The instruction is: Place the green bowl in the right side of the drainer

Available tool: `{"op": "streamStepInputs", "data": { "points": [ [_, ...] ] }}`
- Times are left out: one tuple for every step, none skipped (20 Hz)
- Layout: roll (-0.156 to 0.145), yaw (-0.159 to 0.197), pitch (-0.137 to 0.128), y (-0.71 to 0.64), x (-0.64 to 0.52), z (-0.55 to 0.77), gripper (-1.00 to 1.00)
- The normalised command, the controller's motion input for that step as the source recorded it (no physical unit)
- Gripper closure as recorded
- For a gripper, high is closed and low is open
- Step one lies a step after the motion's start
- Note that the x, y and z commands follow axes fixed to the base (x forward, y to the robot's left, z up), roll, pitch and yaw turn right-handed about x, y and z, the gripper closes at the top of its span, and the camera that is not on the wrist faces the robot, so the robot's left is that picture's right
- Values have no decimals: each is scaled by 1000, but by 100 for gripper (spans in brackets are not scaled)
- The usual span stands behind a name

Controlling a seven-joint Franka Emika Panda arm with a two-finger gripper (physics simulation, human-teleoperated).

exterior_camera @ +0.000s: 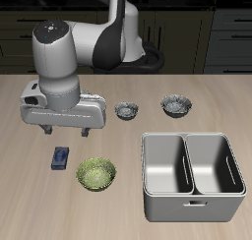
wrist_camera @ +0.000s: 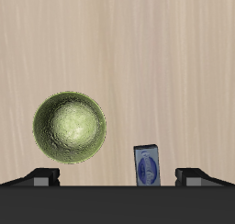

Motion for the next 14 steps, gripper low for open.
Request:
{"op": "streamStepInputs", "data": {
  "points": [
    [-18,46,-1,-7,23,-241,-100],
    [-4,17,29,53,140,-259,-100],
    [8,-14,44,-21,19,-259,-100],
    [-8,36,7,-6,5,-250,-100],
    [26,-21,23,101,74,-225,-100],
    [-8,63,7,-8,41,-268,-100],
    [-25,3,53,-63,69,-321,-100],
    [10,19,30,130,94,-297,-100],
    [-8,68,18,20,26,-300,-100],
    [2,13,41,13,58,-316,-100],
    [-19,70,19,162,33,-288,-100],
    [23,-31,38,16,35,-263,-100],
    [-13,28,11,140,73,-246,-100],
    [-13,-4,44,19,64,-297,-100]
  ]
}}
